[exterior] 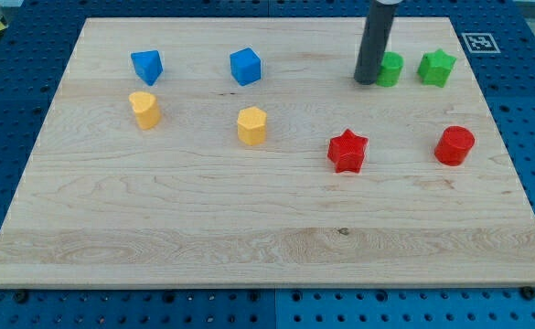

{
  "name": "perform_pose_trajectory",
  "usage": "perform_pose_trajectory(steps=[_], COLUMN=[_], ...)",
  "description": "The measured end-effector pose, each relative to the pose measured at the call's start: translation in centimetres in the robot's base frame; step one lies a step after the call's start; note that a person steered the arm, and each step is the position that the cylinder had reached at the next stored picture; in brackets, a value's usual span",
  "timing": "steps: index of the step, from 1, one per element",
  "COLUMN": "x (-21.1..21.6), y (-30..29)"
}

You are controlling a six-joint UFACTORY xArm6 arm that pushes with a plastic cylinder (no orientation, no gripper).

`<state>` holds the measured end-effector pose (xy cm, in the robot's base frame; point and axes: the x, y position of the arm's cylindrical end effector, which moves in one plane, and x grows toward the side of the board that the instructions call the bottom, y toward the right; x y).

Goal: Move the yellow hexagon closer to the yellow heart

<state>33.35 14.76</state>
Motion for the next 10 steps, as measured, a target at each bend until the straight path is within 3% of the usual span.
perform_pose_trajectory(steps=[2, 5, 8, 9, 10], x=[0.1, 5.9, 8.2, 10.3, 11.3], y=[2.1, -12.2, -11.2, -12.9, -18.7])
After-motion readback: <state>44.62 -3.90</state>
